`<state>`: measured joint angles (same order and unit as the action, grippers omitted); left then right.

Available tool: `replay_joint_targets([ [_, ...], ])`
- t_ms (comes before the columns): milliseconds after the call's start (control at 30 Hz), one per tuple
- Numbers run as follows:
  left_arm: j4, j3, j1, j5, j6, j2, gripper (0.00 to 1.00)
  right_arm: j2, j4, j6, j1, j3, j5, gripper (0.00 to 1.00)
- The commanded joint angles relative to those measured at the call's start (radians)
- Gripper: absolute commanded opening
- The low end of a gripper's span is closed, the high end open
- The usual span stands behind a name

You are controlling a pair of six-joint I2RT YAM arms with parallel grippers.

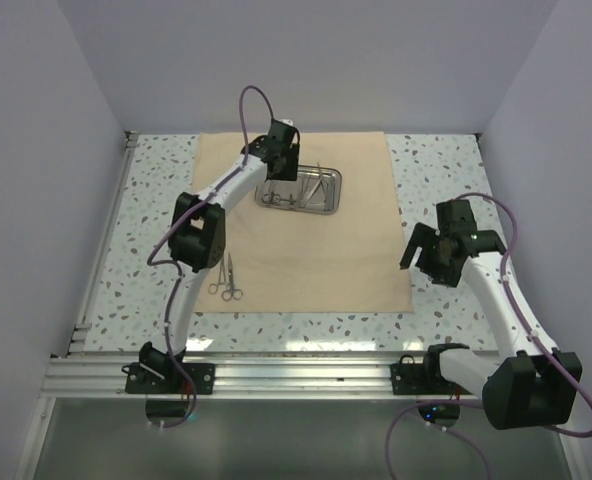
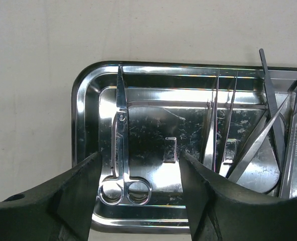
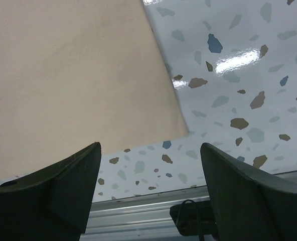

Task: Open and lay out the surgical kit
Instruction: Pick up the medical item from the container.

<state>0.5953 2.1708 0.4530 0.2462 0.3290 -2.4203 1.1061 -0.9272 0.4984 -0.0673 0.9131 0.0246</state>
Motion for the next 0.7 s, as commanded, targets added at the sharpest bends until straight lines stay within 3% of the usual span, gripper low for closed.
replay_joint_targets([
  [0, -0.029, 0.058, 0.000, -0.010, -0.007, -0.010, 0.67, 0.011, -0.015, 0.014, -0.005, 0.023, 0.029, 0.84],
  [667, -0.065, 0.100, -0.056, -0.076, 0.018, -0.157, 0.65, 0.100, 0.007, 0.026, -0.006, 0.043, 0.066, 0.84],
])
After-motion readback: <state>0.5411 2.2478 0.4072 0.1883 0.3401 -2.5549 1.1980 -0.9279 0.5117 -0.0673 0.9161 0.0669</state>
